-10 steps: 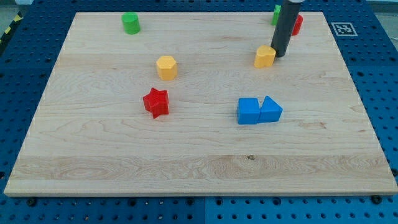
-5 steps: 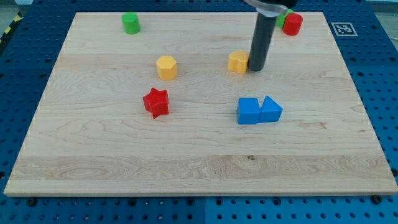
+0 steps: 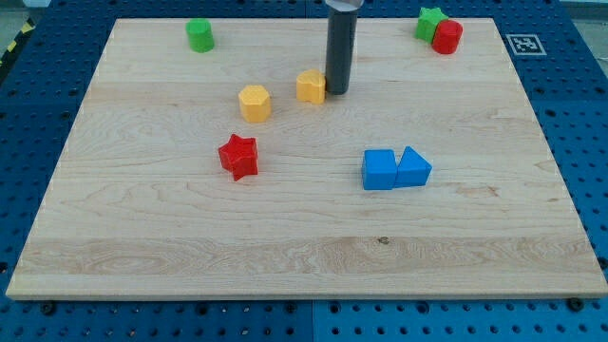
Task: Move the yellow heart above the yellow hexagon
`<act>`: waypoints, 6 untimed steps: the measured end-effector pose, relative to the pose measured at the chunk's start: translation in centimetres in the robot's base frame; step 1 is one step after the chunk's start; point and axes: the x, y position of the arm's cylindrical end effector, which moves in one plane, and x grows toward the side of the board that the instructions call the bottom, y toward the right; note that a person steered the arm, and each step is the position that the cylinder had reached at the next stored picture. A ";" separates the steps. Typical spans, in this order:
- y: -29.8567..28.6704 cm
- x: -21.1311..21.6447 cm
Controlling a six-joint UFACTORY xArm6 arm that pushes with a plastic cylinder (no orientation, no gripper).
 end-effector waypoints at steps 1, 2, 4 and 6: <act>-3.1 0.0; -4.9 0.0; -6.4 0.0; -0.6 0.0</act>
